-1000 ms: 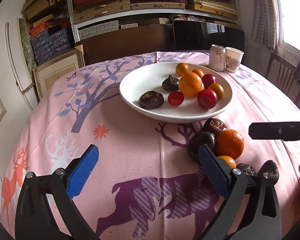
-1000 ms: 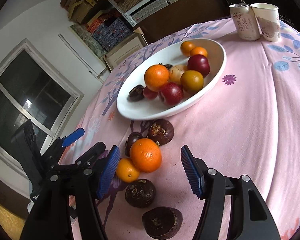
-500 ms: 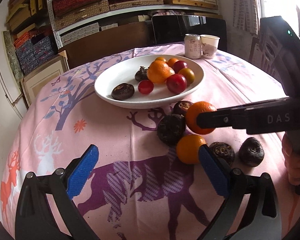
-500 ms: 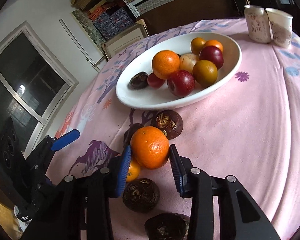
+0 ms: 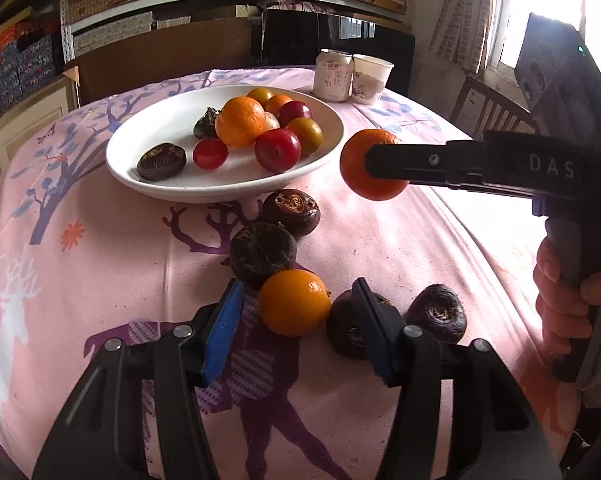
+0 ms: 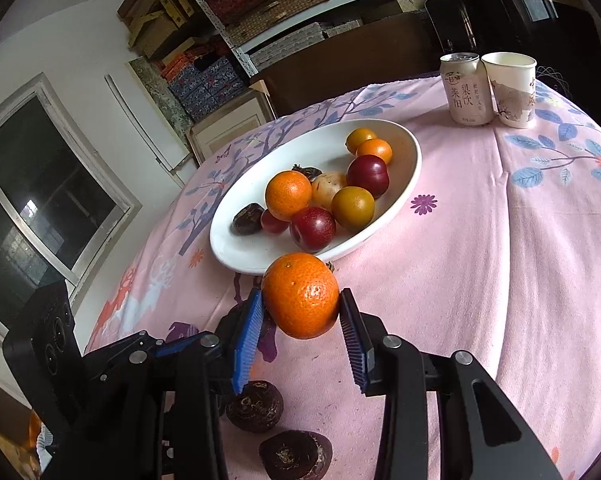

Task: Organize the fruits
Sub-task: 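Place the orange on the plate with the right tool while the left tool places its orange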

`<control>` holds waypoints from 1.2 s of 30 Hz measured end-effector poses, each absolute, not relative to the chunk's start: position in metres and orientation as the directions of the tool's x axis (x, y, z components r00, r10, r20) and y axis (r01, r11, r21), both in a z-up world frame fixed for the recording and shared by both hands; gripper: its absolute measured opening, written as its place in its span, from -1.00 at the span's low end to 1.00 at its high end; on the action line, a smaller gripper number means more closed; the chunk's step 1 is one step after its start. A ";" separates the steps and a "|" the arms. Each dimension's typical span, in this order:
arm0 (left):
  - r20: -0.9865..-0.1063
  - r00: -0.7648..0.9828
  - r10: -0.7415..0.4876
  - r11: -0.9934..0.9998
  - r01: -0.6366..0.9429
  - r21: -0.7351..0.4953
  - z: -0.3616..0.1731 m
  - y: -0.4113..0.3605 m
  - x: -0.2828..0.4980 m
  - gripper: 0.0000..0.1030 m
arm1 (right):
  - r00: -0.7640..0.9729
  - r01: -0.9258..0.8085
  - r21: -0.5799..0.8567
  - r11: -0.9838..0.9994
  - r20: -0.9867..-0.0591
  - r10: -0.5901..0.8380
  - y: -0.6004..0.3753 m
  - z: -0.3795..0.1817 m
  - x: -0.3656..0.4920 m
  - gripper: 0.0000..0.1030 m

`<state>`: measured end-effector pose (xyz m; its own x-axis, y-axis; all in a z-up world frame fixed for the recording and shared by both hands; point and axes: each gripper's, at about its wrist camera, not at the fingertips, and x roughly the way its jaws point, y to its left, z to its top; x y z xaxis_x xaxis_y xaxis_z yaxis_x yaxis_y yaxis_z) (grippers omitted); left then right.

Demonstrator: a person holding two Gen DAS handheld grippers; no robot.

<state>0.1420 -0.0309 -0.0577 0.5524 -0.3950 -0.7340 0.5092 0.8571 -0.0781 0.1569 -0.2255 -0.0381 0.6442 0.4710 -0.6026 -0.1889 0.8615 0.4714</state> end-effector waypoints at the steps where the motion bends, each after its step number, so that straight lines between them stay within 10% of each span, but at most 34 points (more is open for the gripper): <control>1: -0.735 0.545 -0.403 0.855 0.511 -0.090 -0.059 -0.032 0.141 0.03 | 0.642 -0.189 0.474 0.860 -0.603 0.474 -0.225 -0.039 0.157 -0.23; 7: -0.734 0.530 -0.424 0.845 0.522 -0.111 -0.059 -0.032 0.138 -0.33 | 0.646 -0.180 0.480 0.859 -0.601 0.471 -0.228 -0.040 0.158 -0.23; 36: -0.639 0.719 -0.274 0.944 0.329 -0.034 0.006 -0.005 0.284 -0.31 | 0.695 -0.141 0.442 0.886 -0.593 0.406 -0.228 -0.009 0.266 -0.23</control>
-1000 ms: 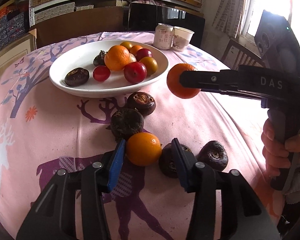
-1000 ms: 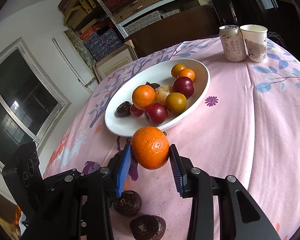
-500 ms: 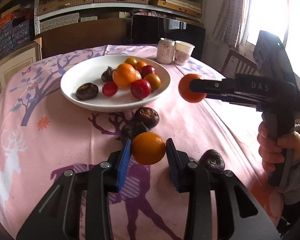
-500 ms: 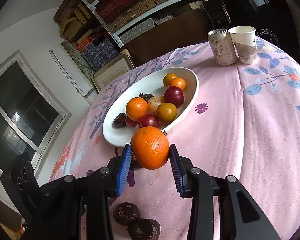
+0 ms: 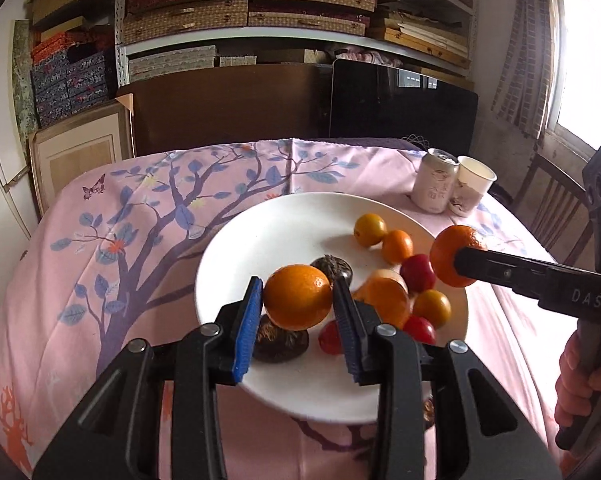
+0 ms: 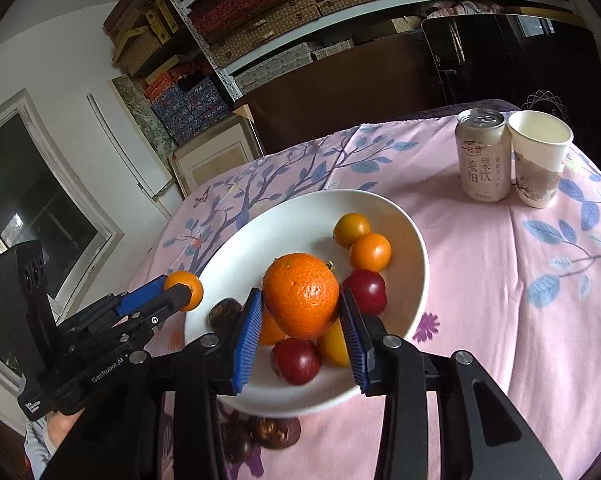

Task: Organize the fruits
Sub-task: 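Place the orange on the plate with the right tool while the left tool places its orange, then grasp a dark brown fruit with the left tool while the right tool grasps another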

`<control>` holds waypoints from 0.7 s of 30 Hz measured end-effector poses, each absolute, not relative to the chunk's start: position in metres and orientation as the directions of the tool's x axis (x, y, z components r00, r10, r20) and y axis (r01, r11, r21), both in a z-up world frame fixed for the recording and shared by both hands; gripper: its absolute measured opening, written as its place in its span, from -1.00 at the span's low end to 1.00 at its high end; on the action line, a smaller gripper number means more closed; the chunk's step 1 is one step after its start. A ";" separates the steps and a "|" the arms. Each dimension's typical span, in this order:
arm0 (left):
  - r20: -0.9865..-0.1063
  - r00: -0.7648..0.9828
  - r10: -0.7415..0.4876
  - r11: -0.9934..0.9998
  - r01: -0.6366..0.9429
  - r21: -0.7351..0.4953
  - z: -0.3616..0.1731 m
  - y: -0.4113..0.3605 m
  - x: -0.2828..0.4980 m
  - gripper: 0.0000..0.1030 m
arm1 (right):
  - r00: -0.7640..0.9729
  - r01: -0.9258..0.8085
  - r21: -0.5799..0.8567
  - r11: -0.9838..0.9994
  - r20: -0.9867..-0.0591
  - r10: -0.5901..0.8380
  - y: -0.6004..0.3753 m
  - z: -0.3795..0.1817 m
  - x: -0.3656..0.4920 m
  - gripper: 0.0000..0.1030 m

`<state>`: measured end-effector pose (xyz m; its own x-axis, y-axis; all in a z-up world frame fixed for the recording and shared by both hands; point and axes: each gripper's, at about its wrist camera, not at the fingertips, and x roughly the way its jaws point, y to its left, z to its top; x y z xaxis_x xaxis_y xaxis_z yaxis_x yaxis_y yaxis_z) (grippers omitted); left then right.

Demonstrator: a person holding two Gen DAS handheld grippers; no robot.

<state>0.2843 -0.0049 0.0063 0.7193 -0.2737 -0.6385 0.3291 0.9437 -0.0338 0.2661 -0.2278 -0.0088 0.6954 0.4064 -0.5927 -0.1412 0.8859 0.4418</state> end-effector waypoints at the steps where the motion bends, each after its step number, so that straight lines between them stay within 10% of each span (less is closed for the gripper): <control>1: -0.642 0.716 -0.275 0.944 0.326 -0.041 0.003 -0.005 0.293 -0.31 | 0.690 -0.134 0.444 0.886 -0.600 0.405 -0.226 -0.012 0.278 -0.23; 4: -0.648 0.701 -0.298 0.944 0.318 -0.090 -0.007 -0.003 0.312 -0.25 | 0.678 -0.114 0.461 0.880 -0.611 0.408 -0.222 -0.021 0.307 -0.20; 8: -0.641 0.719 -0.269 0.954 0.292 -0.073 -0.015 0.001 0.308 0.57 | 0.699 -0.077 0.517 0.852 -0.581 0.416 -0.234 -0.026 0.312 0.20; 21: -0.621 0.754 -0.212 0.952 0.302 0.041 -0.021 0.004 0.202 0.85 | 0.722 -0.146 0.461 0.875 -0.555 0.413 -0.235 -0.012 0.218 0.32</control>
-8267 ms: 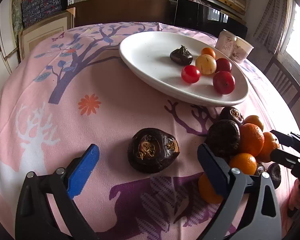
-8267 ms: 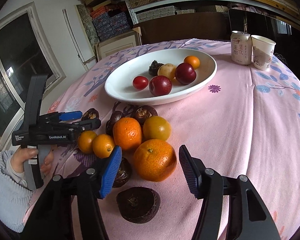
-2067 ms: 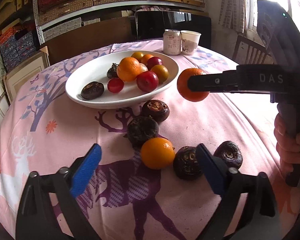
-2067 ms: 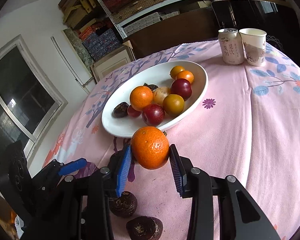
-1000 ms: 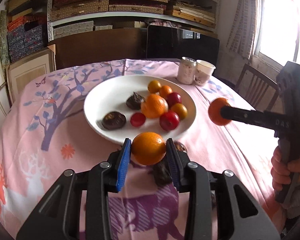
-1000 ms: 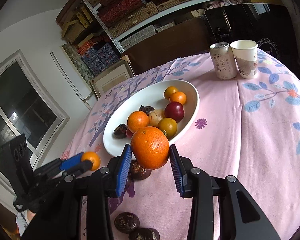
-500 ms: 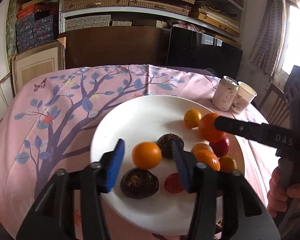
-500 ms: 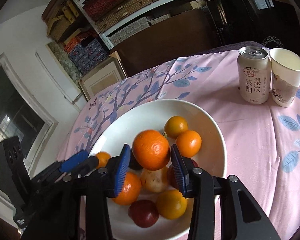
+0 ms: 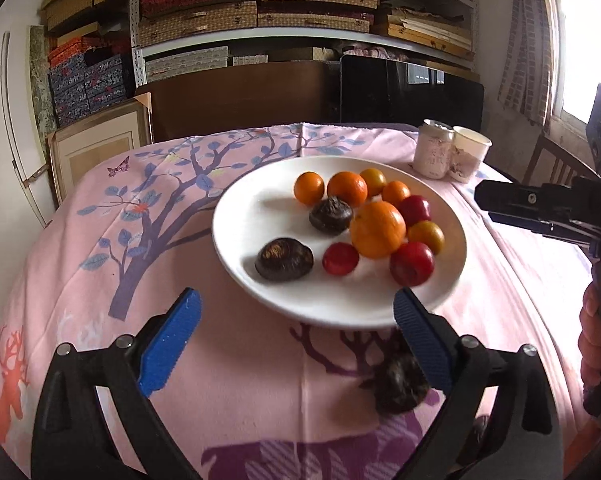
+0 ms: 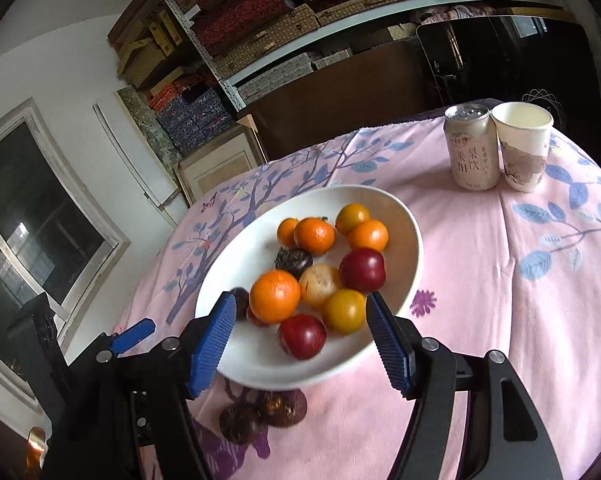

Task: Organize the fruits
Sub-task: 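Grasp a dark brown fruit with the left tool while the right tool grasps another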

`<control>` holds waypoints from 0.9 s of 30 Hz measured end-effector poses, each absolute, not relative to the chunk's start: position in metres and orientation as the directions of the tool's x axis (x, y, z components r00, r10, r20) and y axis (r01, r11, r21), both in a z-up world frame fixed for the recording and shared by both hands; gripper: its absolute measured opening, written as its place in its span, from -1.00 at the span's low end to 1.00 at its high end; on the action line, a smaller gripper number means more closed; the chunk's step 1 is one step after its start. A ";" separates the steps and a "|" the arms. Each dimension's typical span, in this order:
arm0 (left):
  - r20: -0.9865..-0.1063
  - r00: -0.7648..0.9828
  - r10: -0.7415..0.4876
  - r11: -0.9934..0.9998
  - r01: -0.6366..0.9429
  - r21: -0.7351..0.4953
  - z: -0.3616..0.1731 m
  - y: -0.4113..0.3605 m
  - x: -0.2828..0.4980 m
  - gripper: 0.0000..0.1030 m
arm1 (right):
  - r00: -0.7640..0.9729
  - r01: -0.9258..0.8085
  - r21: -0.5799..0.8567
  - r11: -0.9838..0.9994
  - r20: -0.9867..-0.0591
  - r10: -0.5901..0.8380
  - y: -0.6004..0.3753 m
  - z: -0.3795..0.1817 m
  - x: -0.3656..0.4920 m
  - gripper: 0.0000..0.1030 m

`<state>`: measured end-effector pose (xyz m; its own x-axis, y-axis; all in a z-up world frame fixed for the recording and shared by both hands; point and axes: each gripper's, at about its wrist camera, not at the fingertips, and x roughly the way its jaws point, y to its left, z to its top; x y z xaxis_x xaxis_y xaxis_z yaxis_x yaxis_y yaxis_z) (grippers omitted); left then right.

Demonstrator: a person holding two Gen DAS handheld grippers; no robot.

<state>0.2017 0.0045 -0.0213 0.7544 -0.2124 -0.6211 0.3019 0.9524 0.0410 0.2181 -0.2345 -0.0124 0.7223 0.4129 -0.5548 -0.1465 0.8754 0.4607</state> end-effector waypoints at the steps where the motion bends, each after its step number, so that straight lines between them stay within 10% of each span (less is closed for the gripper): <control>1: -0.618 0.756 -0.215 0.947 0.316 0.056 -0.023 0.001 0.192 0.86 | 0.718 -0.145 0.457 0.877 -0.562 0.412 -0.235 -0.017 0.210 0.33; 10: -0.615 0.766 -0.187 0.869 0.421 0.260 -0.045 -0.046 0.150 0.89 | 0.733 -0.100 0.495 0.863 -0.550 0.400 -0.257 -0.029 0.172 0.42; 19: -0.719 0.657 -0.228 0.888 0.443 0.123 -0.058 -0.039 0.175 0.85 | 0.710 -0.116 0.482 0.869 -0.571 0.412 -0.250 -0.031 0.174 0.42; 23: -0.775 0.553 -0.308 0.867 0.499 0.011 -0.070 -0.041 0.187 -0.21 | 0.703 -0.123 0.474 0.872 -0.579 0.413 -0.247 -0.031 0.174 0.42; 27: -0.765 0.528 -0.368 0.861 0.503 -0.067 -0.068 -0.031 0.189 -0.21 | 0.696 -0.128 0.474 0.871 -0.583 0.419 -0.244 -0.033 0.174 0.42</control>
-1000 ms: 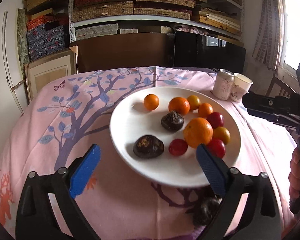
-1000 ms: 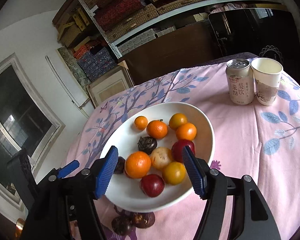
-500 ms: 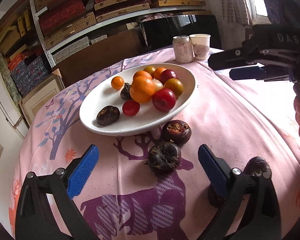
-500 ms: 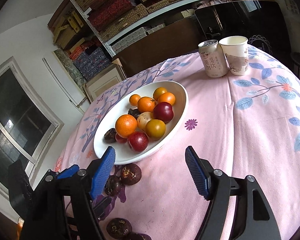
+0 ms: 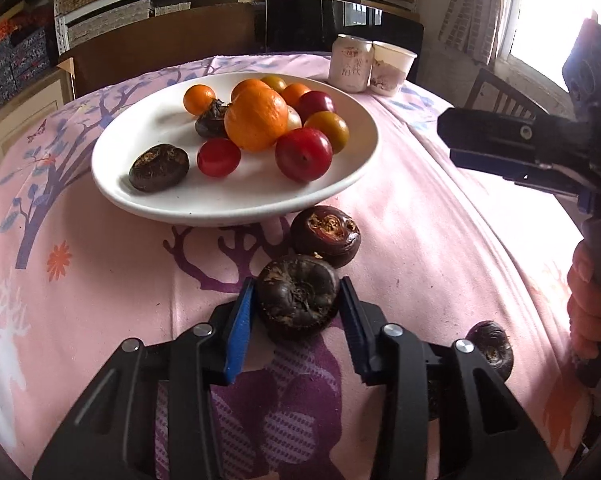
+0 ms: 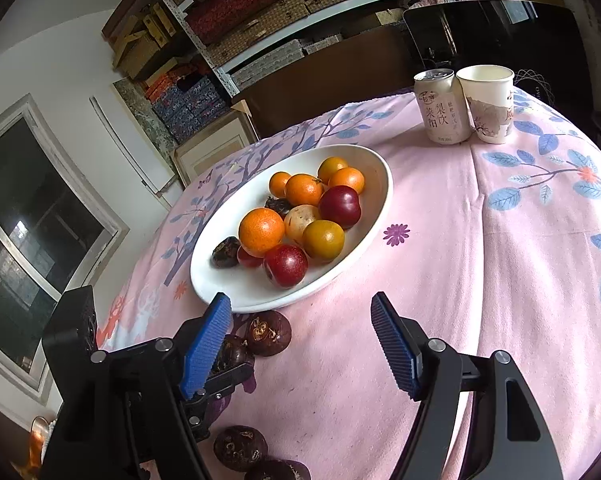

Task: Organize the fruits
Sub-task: 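Grasp a dark brown fruit with the left tool while the right tool grasps another, then place the dark brown fruit on the plate with the left tool while the right tool places its fruit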

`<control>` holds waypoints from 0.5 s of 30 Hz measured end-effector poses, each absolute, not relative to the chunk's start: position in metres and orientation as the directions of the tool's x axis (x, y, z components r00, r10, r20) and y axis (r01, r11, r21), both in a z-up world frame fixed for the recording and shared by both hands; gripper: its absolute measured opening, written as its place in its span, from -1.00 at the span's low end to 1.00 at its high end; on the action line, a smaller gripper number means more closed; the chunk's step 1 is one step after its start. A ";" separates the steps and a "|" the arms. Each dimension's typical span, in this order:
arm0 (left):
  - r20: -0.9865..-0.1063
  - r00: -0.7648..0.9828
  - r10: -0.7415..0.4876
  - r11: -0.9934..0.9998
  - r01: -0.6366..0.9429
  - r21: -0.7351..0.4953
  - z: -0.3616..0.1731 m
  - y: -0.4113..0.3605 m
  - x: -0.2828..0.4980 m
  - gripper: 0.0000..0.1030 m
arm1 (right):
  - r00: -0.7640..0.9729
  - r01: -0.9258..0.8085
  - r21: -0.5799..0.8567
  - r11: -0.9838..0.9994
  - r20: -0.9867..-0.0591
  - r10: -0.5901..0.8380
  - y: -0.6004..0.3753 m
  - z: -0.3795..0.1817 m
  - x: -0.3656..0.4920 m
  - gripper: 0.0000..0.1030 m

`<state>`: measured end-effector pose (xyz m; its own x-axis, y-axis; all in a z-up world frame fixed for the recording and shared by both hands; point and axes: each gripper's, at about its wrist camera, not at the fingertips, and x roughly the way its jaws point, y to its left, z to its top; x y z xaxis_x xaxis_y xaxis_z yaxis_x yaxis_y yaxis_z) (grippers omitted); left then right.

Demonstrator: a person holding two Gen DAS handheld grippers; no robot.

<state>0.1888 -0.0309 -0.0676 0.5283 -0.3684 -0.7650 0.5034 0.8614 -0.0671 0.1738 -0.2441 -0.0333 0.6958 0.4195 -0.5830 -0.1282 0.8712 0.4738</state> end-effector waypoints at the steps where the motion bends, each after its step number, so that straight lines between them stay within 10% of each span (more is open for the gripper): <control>1: -0.760 0.545 -0.354 0.868 0.494 -0.051 -0.066 -0.027 0.186 -0.21 | 0.693 -0.132 0.471 0.872 -0.586 0.421 -0.242 -0.034 0.174 0.42; 15: -0.766 0.590 -0.255 0.941 0.333 -0.058 -0.065 0.023 0.202 -0.21 | 0.645 -0.259 0.103 0.960 -0.722 0.252 -0.156 -0.057 0.180 0.43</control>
